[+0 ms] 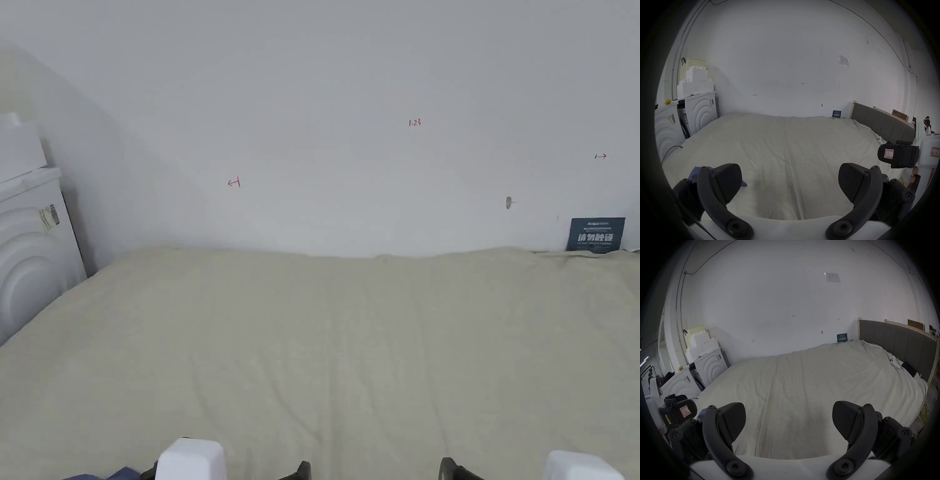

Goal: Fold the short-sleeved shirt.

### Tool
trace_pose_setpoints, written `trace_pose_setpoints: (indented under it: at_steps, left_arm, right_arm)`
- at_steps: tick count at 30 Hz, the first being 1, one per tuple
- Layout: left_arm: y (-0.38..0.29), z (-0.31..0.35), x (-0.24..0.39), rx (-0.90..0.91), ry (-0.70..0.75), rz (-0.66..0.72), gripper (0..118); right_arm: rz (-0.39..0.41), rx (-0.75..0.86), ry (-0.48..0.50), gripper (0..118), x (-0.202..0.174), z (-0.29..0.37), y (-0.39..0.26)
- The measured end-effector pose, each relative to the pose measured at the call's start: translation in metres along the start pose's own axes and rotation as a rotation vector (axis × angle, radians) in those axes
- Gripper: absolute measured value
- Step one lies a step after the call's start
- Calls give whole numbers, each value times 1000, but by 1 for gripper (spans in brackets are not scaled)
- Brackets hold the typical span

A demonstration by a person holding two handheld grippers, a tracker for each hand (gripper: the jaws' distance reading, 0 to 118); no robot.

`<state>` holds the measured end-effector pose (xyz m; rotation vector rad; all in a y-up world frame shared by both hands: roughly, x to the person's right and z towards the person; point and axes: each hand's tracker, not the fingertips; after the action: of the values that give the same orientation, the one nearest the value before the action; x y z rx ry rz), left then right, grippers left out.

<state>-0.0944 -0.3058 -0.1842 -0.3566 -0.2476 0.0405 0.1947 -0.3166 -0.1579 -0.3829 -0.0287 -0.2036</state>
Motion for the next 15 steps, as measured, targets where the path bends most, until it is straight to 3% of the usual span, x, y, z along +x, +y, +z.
trace_pose_setpoints:
  at_steps: [6,8,9,15]
  left_arm:
    - [3,1,-2,-1,13,8,118]
    - [3,0,-1,-2,18,6,118]
    - [3,1,-1,-5,16,-1,118]
    - [6,3,-4,0,44,-28,118]
  right_arm:
    - [186,1,53,108,-10,4,-4]
    - [181,26,94,108,-7,1,-5]
    - [176,-7,29,108,-9,-1,-3]
    - [221,16,55,108,-8,-1,-1]
